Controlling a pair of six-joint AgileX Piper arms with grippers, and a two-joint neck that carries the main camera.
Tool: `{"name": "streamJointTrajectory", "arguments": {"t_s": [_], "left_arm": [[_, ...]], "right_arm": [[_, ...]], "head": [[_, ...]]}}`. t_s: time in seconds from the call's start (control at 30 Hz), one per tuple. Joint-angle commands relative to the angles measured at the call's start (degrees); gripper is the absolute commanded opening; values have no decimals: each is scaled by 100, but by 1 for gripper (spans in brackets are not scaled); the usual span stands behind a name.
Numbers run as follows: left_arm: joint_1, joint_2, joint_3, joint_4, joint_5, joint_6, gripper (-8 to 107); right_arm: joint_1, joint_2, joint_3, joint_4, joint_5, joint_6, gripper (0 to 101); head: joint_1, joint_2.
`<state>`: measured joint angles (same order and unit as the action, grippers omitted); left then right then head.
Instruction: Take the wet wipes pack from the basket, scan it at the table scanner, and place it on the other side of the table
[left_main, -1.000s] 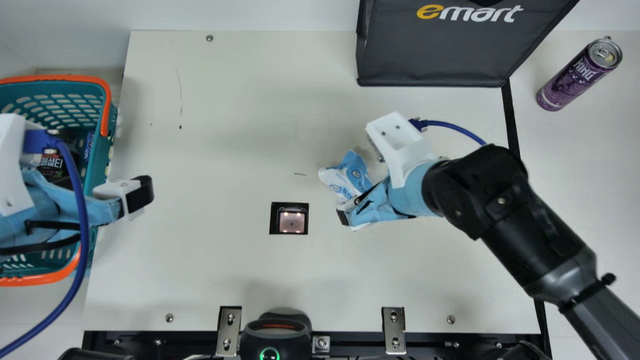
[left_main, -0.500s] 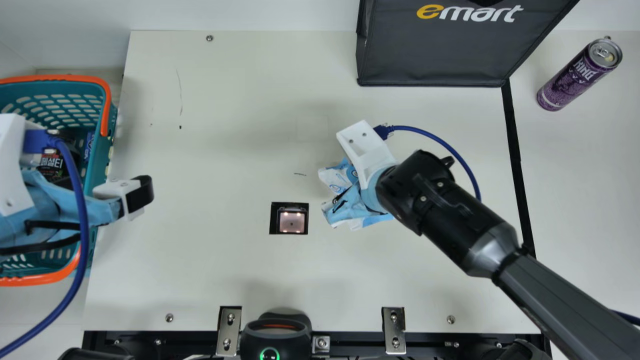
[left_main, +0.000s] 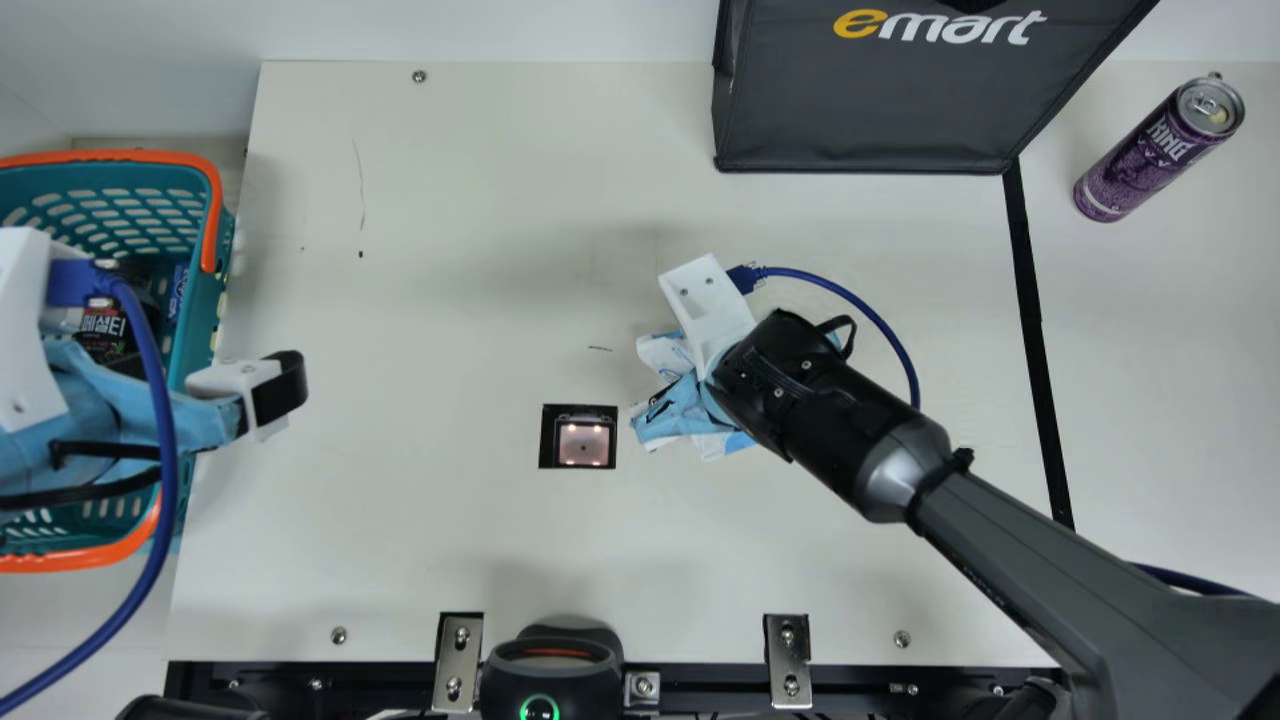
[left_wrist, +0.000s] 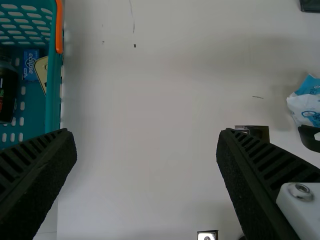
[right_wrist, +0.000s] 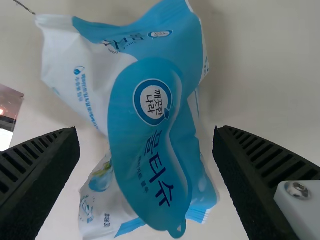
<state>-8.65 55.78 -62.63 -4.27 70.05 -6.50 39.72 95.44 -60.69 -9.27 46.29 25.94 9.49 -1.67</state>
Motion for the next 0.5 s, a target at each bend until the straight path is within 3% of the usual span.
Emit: {"name": "streamJointTrajectory", "arguments": {"t_s": [0.0,0.2,0.47], "left_arm": [[0,0,0,0,0,0,90],[0,0,0,0,0,0,90],[0,0,0,0,0,0,90]], "right_arm": [[-24,39,19,25,-31,38,95],[-115,136,73,80,-126,137,95],[-153,158,61,-5,-116,257,42]], "head": [[-157,9],[-157,9],[-157,9]]}}
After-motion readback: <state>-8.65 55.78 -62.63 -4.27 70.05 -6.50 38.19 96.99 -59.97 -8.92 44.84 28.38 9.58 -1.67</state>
